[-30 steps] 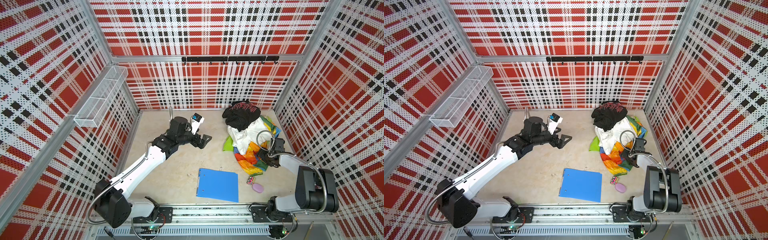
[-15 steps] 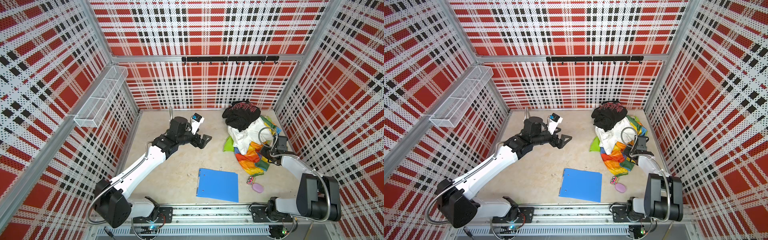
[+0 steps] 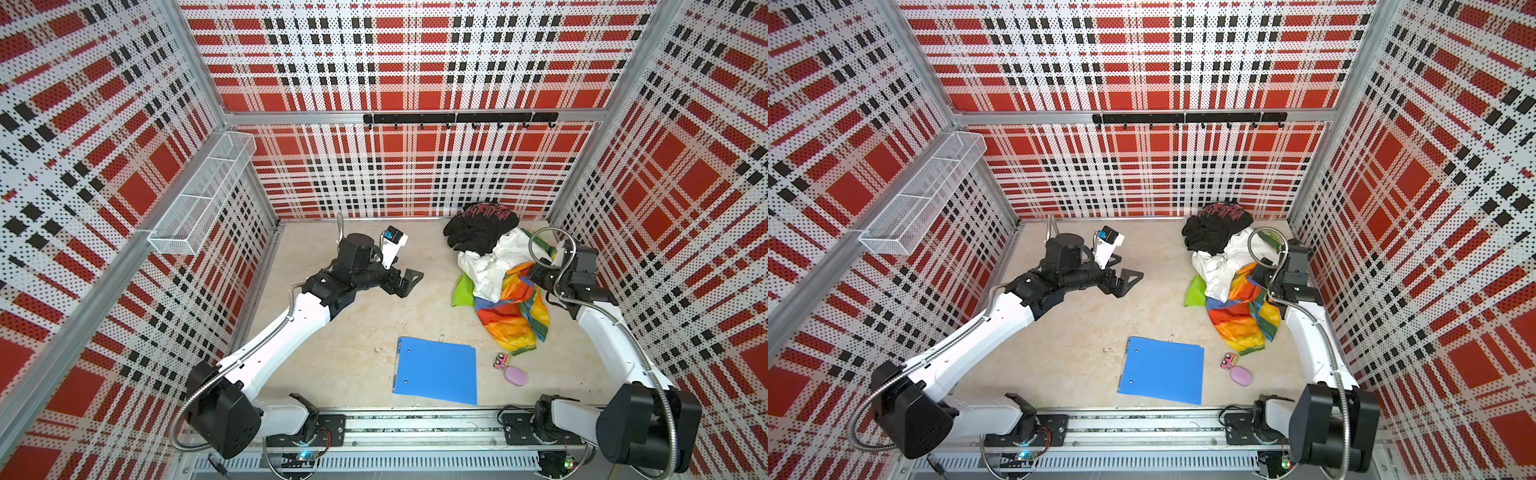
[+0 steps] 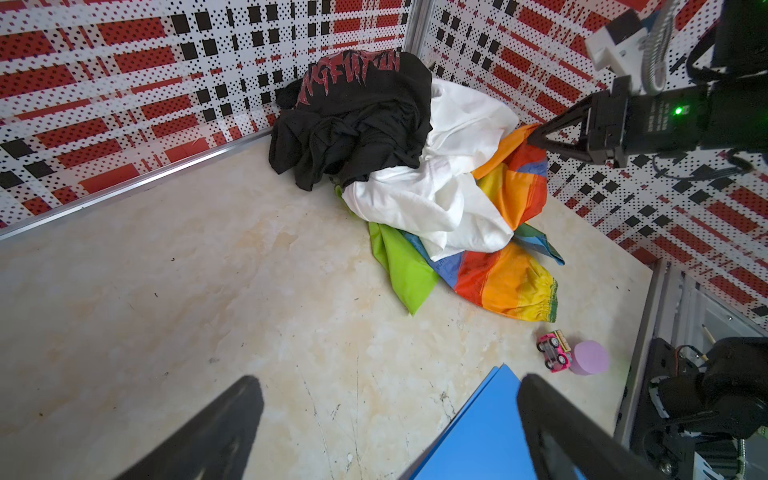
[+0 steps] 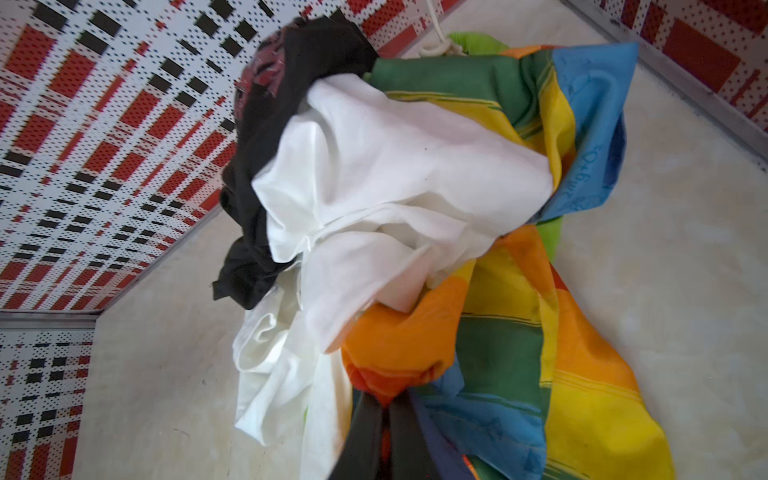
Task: Pick out a specific cloth from the pile
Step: 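Lift the rainbow-striped cloth high out of the pile with the right gripper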
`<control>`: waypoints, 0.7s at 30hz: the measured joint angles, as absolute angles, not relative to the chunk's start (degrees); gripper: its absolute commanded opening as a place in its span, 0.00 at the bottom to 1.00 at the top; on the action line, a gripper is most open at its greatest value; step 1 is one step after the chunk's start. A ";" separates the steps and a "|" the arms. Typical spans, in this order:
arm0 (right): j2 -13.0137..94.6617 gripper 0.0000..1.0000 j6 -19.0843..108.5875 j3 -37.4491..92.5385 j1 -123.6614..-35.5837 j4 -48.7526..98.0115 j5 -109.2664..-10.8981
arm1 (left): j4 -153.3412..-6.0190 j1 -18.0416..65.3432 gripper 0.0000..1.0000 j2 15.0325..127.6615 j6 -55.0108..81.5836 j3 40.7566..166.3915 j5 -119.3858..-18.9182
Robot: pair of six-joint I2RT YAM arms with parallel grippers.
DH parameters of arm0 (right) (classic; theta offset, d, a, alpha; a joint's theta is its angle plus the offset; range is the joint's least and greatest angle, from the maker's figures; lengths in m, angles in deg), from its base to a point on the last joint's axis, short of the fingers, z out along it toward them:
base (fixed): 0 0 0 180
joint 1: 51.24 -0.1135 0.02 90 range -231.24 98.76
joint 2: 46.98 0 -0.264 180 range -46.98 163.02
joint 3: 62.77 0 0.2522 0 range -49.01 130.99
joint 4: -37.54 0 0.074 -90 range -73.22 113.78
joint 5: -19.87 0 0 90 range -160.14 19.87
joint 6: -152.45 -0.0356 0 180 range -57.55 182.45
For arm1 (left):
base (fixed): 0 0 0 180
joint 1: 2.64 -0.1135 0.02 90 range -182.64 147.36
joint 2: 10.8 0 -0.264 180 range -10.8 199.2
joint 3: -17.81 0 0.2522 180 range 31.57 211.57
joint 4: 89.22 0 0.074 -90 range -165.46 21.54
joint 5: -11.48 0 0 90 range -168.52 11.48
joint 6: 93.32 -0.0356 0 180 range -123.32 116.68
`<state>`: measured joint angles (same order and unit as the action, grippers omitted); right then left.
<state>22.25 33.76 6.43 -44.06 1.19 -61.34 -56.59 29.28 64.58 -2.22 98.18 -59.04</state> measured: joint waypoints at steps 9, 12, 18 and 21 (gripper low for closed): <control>23.68 0.03 35.93 15.44 -44.19 -1.45 -60.88 | -56.56 29.28 0.99 64.58 -2.15 98.18 -59.02; 25.03 0.03 36.23 18.61 -44.21 -2.26 -60.57 | -56.59 29.28 0.99 64.58 -2.13 98.18 -59.02; 27.92 0.03 36.98 25.38 -44.76 -3.95 -60.05 | -56.59 29.28 0.99 64.58 -2.13 98.18 -59.02; 29.16 0.03 37.50 28.77 -45.15 -4.36 -59.94 | -56.59 29.28 0.99 64.58 -2.11 98.18 -59.04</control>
<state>29.16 37.50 28.77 -45.15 -4.36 -59.94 -56.59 29.28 64.58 -2.11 98.18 -59.04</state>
